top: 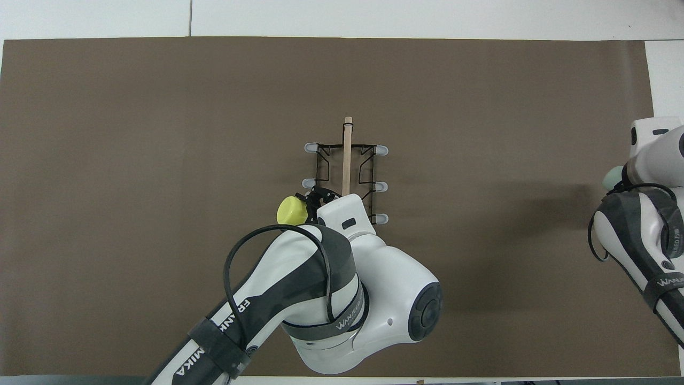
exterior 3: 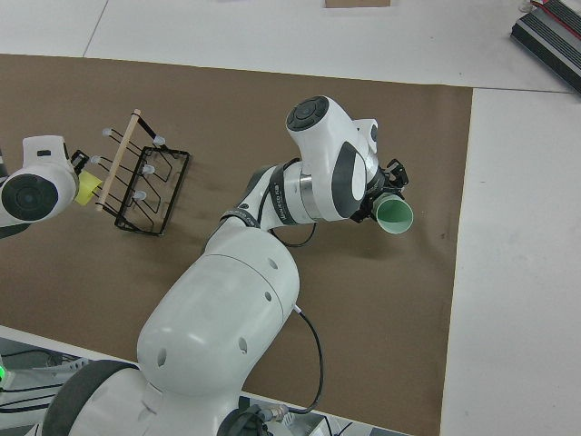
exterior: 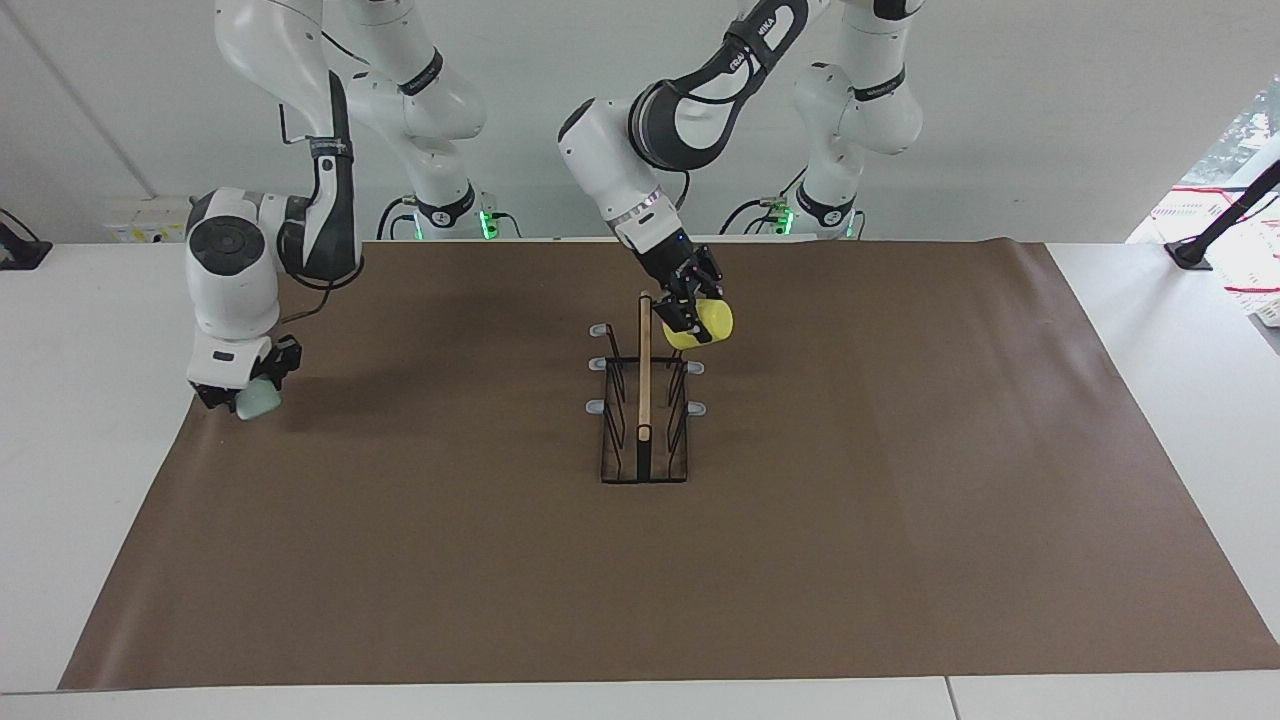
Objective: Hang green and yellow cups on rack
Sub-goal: 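Carry the yellow cup to the rack and hang it on a peg, then release the yellow cup and withdraw the left gripper while the right gripper lifts, then move the green cup with the right gripper onto a rack peg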
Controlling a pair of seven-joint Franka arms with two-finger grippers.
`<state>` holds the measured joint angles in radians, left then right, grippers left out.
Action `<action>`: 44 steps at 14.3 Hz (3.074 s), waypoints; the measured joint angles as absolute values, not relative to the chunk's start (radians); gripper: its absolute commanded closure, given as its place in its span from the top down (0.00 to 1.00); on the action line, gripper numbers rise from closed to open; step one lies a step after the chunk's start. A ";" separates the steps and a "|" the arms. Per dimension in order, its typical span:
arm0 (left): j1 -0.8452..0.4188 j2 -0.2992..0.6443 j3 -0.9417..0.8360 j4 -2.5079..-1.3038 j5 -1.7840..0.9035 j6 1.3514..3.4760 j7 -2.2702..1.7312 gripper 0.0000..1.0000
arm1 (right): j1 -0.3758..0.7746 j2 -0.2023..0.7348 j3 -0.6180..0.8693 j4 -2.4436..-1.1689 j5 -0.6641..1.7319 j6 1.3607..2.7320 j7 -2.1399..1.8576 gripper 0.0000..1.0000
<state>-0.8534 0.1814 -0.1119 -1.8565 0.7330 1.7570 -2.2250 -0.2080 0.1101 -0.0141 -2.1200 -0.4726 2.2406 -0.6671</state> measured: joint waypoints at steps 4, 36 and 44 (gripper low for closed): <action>-0.880 0.180 -0.113 -1.850 0.702 1.759 -2.225 0.98 | -0.201 0.046 -0.005 -2.085 -0.456 2.144 -0.682 0.00; 0.061 -0.051 -0.088 -1.652 -0.014 1.665 -0.045 1.00 | 0.190 -0.186 0.088 -2.470 1.978 2.109 -1.707 0.00; 0.056 0.002 -0.113 -1.525 -0.020 1.515 -0.013 1.00 | 0.261 -0.102 0.088 -2.527 2.196 2.110 -2.014 0.00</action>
<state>0.0559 0.0020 -0.1134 -1.5254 -0.0199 1.5154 -0.0129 0.2612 -0.1018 0.0883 -2.5270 2.1959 2.1105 -2.0136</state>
